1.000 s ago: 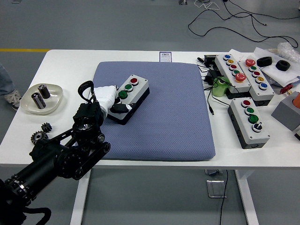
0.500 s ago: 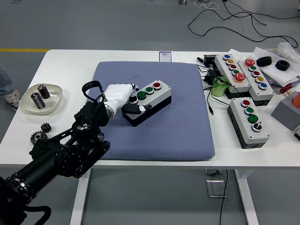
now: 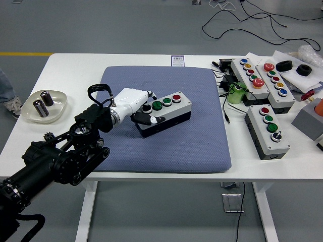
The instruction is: Pick up the button,place it on the desk,press the button,press the button
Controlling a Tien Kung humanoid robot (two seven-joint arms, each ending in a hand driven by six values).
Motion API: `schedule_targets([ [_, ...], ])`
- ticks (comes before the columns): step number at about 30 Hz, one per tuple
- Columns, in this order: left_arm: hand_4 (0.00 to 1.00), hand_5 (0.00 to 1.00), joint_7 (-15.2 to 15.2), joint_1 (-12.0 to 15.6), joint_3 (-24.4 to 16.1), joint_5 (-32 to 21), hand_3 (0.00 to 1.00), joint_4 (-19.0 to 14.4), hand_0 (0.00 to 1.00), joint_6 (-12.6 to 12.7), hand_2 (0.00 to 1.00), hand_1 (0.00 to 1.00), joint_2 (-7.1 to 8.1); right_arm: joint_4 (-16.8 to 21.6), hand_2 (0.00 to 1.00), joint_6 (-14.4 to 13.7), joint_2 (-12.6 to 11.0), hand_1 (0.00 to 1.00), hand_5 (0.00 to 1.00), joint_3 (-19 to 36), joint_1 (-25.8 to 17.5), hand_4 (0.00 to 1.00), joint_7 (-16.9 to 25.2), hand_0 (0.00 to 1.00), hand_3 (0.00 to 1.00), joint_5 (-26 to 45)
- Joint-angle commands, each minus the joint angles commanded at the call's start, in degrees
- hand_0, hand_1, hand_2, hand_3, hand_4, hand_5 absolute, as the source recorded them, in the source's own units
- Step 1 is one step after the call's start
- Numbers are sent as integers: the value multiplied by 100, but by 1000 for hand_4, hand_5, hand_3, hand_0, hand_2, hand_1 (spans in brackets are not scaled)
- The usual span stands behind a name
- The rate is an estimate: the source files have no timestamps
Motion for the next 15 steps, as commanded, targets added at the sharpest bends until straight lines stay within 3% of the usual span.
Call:
schedule_targets([
  [6,379,2,-303,13,124,-216,298,42,176,197,259,210,76,0,684,2,5,646,171,26,1,309,-1,672,628,-32],
  [15,424,2,-1031,-9,356,-559,307,2,184,516,265,217,199,0,684,4,10,646,171,65,6,309,-1,672,628,-71],
])
